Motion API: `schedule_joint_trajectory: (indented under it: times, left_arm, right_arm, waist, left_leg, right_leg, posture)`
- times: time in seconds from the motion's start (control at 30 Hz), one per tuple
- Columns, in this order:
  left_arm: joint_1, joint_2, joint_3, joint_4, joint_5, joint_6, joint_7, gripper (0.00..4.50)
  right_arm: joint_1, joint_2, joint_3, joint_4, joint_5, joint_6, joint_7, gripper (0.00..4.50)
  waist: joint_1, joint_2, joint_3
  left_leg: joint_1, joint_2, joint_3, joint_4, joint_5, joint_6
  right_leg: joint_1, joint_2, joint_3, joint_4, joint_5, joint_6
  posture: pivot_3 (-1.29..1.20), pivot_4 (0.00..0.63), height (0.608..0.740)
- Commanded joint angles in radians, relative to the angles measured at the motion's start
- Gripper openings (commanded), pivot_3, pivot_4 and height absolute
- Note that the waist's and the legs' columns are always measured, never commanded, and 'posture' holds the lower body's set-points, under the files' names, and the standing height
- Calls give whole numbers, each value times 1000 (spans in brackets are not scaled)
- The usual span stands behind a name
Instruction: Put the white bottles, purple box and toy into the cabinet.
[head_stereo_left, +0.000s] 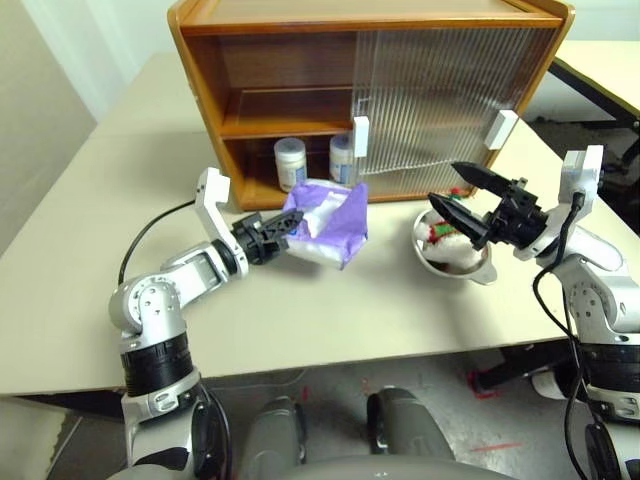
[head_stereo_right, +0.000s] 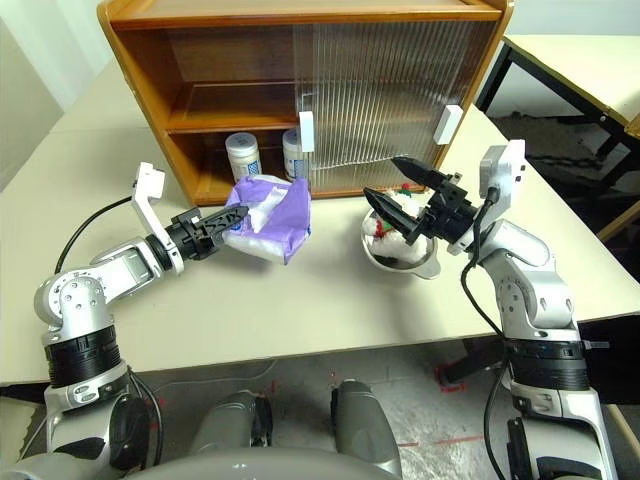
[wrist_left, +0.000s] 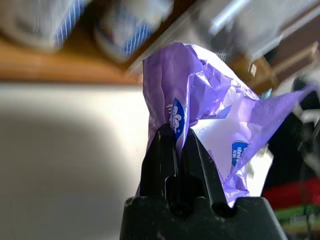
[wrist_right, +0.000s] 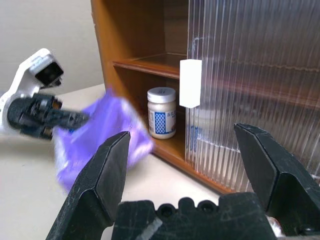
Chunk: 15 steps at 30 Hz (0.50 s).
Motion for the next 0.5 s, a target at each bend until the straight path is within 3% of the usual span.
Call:
schedule_joint_trajectory:
  times: [0.03, 0.23, 0.5]
  left_arm:
    - [-77, 0, 62, -10, -32, -73, 63, 27]
    - [-205, -23, 126, 74, -51, -182, 179, 27]
    - [-296, -48, 88, 153, -64, -274, 213, 27]
  right_arm:
    - [-5, -10, -12, 12, -6, -20, 13, 4500]
    - [-10, -12, -24, 17, 2, -44, 29, 4500]
    - [30, -10, -57, -21, 30, -55, 40, 4500]
  waist:
    - [2, 0, 0]
    - [3, -1, -1]
    - [2, -2, -2]
  left_leg:
    - [0, 0, 0, 0, 0, 0]
    - [0, -1, 0, 0, 0, 0]
    - [0, -1, 0, 0, 0, 0]
  right_leg:
    - [0, 0, 0, 0, 0, 0]
    - [1, 0, 0, -1, 1, 1]
    - [1, 1, 0, -1, 0, 2]
  posture:
    - [-34, 0, 740]
    - [-39, 0, 740]
    - [-66, 0, 740]
